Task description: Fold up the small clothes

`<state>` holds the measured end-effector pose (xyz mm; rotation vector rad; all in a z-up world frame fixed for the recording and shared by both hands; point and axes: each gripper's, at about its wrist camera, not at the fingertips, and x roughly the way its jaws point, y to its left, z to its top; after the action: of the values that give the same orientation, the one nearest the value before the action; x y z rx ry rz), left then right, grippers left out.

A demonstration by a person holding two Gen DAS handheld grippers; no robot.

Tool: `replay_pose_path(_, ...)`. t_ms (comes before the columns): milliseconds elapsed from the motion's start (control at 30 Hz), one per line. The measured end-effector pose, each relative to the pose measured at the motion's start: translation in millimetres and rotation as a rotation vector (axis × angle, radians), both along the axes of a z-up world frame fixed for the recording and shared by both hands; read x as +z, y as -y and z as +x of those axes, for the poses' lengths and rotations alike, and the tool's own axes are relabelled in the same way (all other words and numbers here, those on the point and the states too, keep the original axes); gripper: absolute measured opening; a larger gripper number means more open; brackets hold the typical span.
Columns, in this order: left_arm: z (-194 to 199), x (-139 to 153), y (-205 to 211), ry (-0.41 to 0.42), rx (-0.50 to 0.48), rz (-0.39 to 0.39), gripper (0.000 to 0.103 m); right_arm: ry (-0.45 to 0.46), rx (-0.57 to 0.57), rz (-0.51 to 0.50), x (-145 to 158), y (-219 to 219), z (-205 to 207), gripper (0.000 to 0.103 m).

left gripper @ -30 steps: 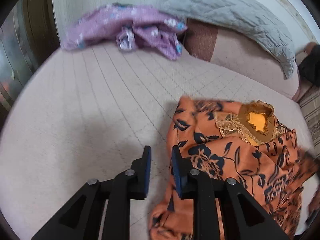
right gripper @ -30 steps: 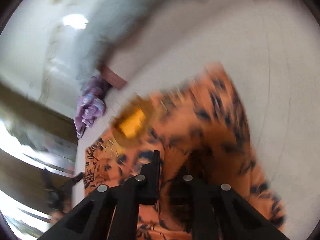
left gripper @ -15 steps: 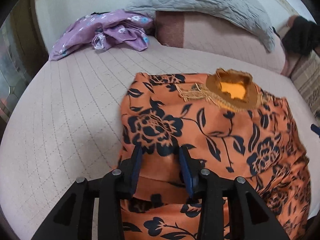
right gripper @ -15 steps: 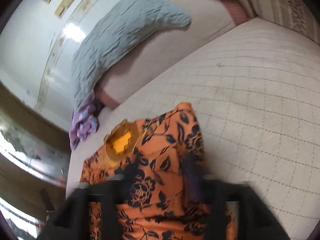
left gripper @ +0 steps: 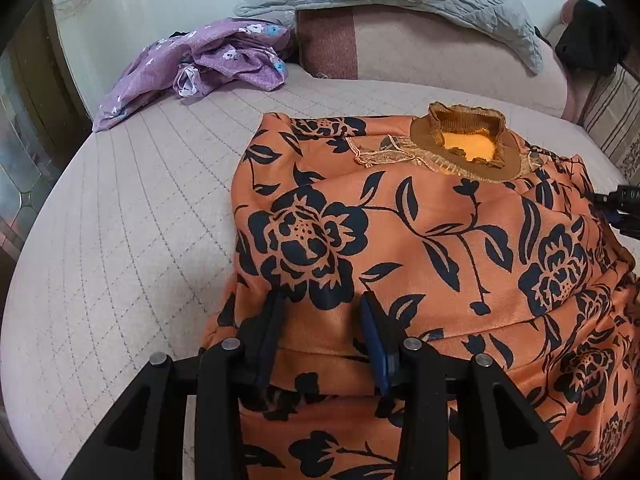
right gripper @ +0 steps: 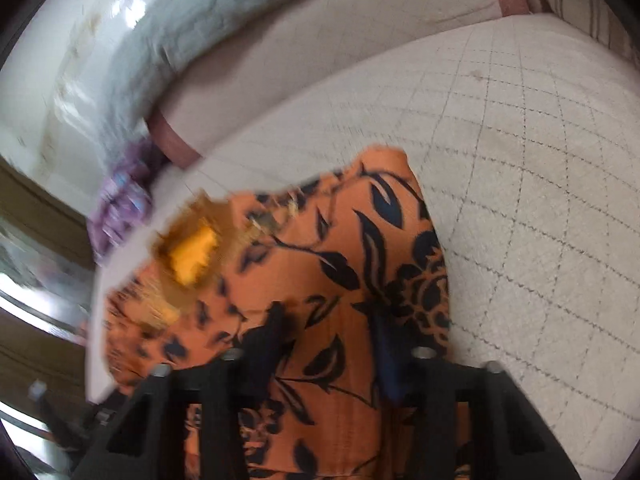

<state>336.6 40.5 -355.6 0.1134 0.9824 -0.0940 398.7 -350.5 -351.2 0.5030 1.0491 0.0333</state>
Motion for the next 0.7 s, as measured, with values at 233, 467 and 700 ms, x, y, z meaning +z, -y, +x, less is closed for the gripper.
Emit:
replay_pose_path(233,-0.3,-0.6,3.3,0.014,0.027,0.007,0.043,0.168,0.025,-0.055,50.4,-9.6,-19.6,0.010)
replay_pose_path(467,-2.9,0.2,5.7,0.020,0.045,0.034,0.043,0.276,-0.072,-0.111,86.0,16.9,-48.0,0.006)
replay_pose_path(700,-5.0,8.4,6.1,0.045,0.060,0.027,0.043,0.190,-0.028,-0.024,70.4,21.6,-40.0,0.010)
